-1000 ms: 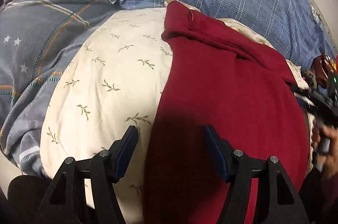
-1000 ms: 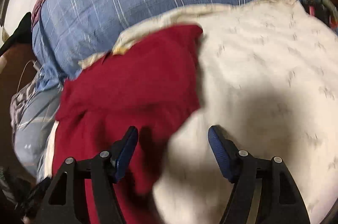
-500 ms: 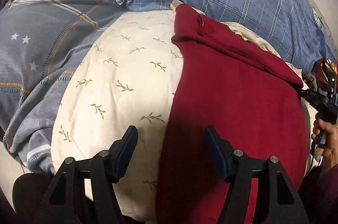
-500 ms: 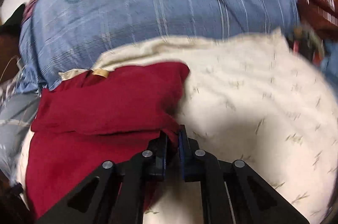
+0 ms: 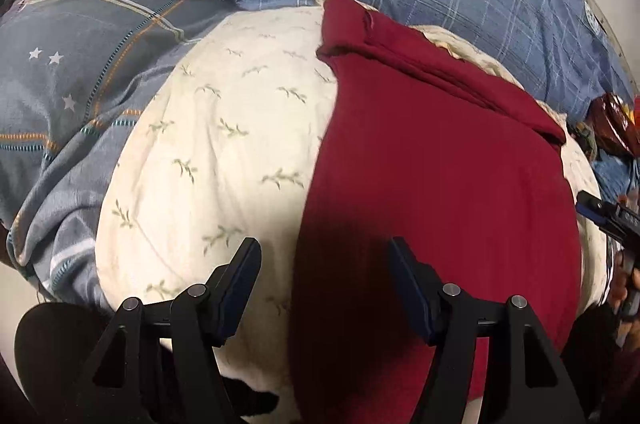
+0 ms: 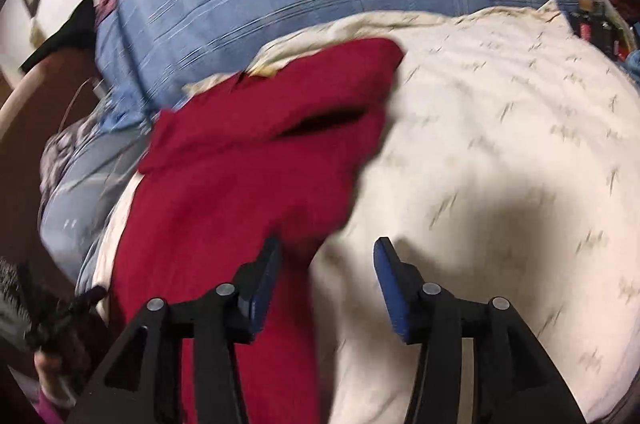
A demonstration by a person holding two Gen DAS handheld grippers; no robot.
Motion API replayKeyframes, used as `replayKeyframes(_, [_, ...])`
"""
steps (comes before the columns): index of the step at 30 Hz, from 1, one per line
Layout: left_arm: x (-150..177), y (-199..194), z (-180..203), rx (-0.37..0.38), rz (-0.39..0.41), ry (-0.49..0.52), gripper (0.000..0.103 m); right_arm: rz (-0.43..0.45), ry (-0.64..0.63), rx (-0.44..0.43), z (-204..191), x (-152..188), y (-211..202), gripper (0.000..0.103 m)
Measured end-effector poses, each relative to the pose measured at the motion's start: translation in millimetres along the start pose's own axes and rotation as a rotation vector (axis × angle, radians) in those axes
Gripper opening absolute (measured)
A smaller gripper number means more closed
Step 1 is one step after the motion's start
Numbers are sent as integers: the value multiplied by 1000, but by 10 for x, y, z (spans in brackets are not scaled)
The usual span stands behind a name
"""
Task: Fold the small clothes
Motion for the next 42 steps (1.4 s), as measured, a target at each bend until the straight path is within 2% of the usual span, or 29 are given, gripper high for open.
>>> replayKeyframes(2, [62, -45, 12, 0, -9, 12, 65, -31, -16, -28, -67, 184, -36, 60])
replayKeyframes(8, [312, -119, -38, -3, -64, 24, 65, -147, -79, -93, -200, 725, -173, 61])
replayKeyframes(13, [508, -72, -82, 21, -110, -16, 65, -208, -100, -130, -202, 1013, -217, 61])
replayKeyframes(19, [521, -57, 23, 50, -117, 12, 64, -277, -120, -179, -301, 1248, -204, 63])
replayKeyframes(25, [497, 1, 30, 56, -126, 23, 63, -302, -115, -208, -322, 1297, -221, 56])
replayKeyframes(28, [500, 6, 25, 56, -130, 16, 63, -305, -126, -198, -321, 1323, -245, 46])
replayKeyframes(29, [501, 9, 43, 60, -133, 18, 63, -302, -129, -214, -342, 1315, -275, 38])
replayKeyframes(30, [512, 3, 53, 63, -136, 20, 60, -296, -130, -247, -399, 1299, -318, 28])
replayKeyframes(32, [526, -13, 80, 66, -143, 21, 49, -288, -156, -283, -496, 1287, -360, 27])
replayKeyframes(33, [533, -7, 92, 72, -149, 23, 44, -292, -176, -267, -506, 1302, -332, 27])
replayKeyframes(36, [534, 19, 103, 66, -152, 34, 44, -359, -150, -239, -482, 1435, -121, 31])
replayKeyframes(38, [534, 23, 111, 60, -151, 40, 44, -362, -131, -237, -465, 1460, -64, 31])
replayKeyframes(39, [533, 21, 111, 57, -151, 44, 39, -353, -124, -241, -468, 1450, -62, 27])
replayKeyframes(40, [530, 13, 120, 68, -157, 41, 20, -344, -126, -240, -473, 1432, -74, 24])
replayKeyframes(41, [523, -3, 141, 96, -168, 25, 15, -327, -133, -238, -478, 1384, -105, 11])
replayKeyframes(42, [482, -39, 161, 132, -177, 2, 10, -306, -133, -249, -465, 1321, -157, 7])
Point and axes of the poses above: each gripper's, at about its wrist camera, not at the fingertips, and y roughly the way its jaws point, z to its right, x to its underside, the point moved 10 cm from there along y, roughly the way its jaws point, and after that the axes turned 3 degrees about x, right-handed, at the moved point
